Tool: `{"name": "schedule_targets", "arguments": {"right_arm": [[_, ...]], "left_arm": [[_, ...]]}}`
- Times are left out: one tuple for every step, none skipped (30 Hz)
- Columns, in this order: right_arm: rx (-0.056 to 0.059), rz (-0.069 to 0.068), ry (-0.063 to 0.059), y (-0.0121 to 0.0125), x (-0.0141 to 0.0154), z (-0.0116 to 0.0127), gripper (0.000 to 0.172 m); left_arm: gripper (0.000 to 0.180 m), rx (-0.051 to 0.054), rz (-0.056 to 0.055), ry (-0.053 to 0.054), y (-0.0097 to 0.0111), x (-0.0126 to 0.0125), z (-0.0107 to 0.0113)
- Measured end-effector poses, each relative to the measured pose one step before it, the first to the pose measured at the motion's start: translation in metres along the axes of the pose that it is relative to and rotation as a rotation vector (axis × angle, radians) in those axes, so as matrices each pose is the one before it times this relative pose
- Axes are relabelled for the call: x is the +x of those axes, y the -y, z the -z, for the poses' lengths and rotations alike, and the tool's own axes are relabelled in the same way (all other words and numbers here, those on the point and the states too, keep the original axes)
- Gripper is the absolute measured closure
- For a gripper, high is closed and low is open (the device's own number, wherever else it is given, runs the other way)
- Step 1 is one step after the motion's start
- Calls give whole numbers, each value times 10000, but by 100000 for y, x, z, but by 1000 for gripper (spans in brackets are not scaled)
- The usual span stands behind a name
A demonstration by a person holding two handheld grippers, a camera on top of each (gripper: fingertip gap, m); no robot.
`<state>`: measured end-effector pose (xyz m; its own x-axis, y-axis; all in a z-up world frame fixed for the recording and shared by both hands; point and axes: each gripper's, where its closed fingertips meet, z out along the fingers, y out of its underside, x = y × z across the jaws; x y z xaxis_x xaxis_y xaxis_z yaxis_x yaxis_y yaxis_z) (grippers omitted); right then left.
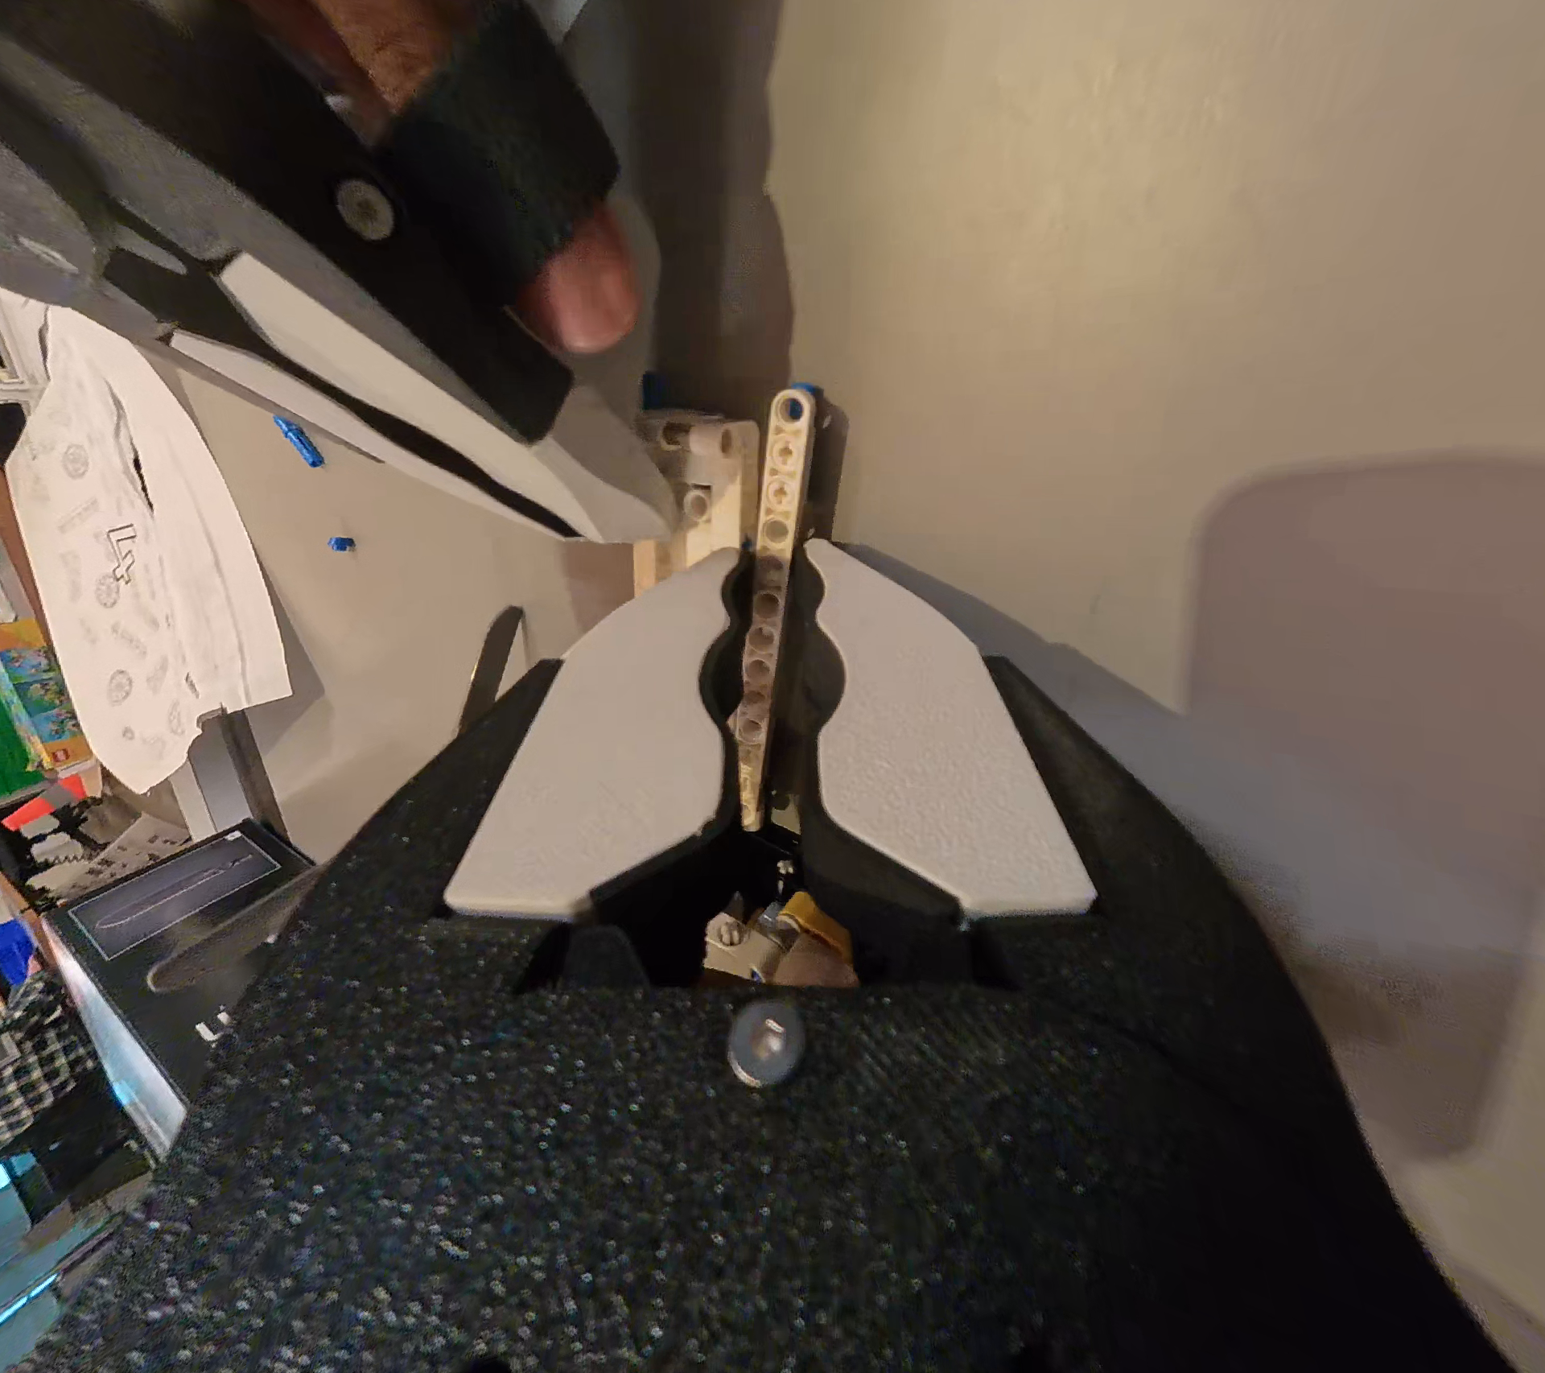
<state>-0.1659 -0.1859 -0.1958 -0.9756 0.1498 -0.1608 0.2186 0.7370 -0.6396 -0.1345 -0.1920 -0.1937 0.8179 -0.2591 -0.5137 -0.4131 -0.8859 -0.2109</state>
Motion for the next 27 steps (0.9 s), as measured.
{"name": "schedule_targets", "arguments": {"right_arm": [[-3, 18, -31, 22, 27, -38, 165], [-18, 65, -59, 0, 17, -29, 165], [-15, 36, -60, 8, 16, -29, 164], [-15, -8, -51, -4, 17, -24, 164], [-9, -6, -50, 7, 5, -19, 164], [0, 20, -40, 8, -7, -19, 164], [2, 29, -17, 6, -50, -20, 165], [-8, 9, 7, 12, -79, -26, 165], [-25, 10, 17, -2, -93, -21, 165], [-31, 28, 25, 5, -93, -29, 164], [-26, 39, 26, 12, -56, -41, 165], [-26, 32, 42, 10, -51, -20, 165], [-34, 21, 60, 0, -40, -21, 165], [-33, 16, 44, 12, -5, -14, 165], [-20, 5, 25, 4, 6, -4, 165], [-8, -4, 11, -5, 3, -8, 165], [-1, 2, -16, -1, -18, -7, 165], [-6, 6, -32, -4, -16, -9, 165], [-13, 10, -22, -7, -37, -11, 165], [-13, 13, -7, 8, -57, -24, 165], [-7, -6, 4, 19, -75, -42, 165], [-4, -3, 21, 49, -121, -56, 165], [-9, 17, 46, 57, -191, -86, 165], [-12, 21, 18, 91, -198, -110, 165], [-21, 2, -94, 59, -2, -62, 165], [5, -45, -47, 20, 67, 5, 165], [23, -56, 80, 3, -48, 9, 165]], "left_arm": [[171, 44, -1, -21, 15, 16, 9], [171, 33, -20, 12, -2, 2, 8], [171, -8, -47, 35, -21, 18, 20], [171, -46, -52, 37, -7, 63, 51], [171, -65, -40, 83, -4, 40, 30], [171, -56, -33, 114, -8, 10, 9], [171, -41, 16, 96, 11, -5, 0], [171, -38, 34, 67, 13, -7, 2], [171, -31, 37, 44, 22, -12, -3], [171, -7, 7, 12, 51, -4, -17], [172, 34, -28, -30, 61, 13, -7], [172, 72, -46, -75, 85, 42, -2], [172, 90, -31, -105, 109, 36, -3], [172, 66, -20, -118, 107, 66, -1], [172, -7, -83, -77, 43, 44, 18], [172, -42, -145, 12, -3, -13, -11], [172, -13, -103, 63, 7, -74, -52], [172, 42, 3, 49, 87, -69, -53], [172, 85, -18, 20, 166, 13, -26], [172, 76, -29, 20, 219, 15, -41], [172, 135, -46, -27, 395, 107, -29], [172, 394, -139, -83, 937, 235, 67], [172, 237, -168, 79, 882, -29, -23], [172, 117, -160, -26, 748, 115, -250], [172, -263, -171, 71, 201, -27, -375], [172, -73, -135, -30, 391, 14, 3], [172, -173, -135, 59, 154, -70, 8]]}}
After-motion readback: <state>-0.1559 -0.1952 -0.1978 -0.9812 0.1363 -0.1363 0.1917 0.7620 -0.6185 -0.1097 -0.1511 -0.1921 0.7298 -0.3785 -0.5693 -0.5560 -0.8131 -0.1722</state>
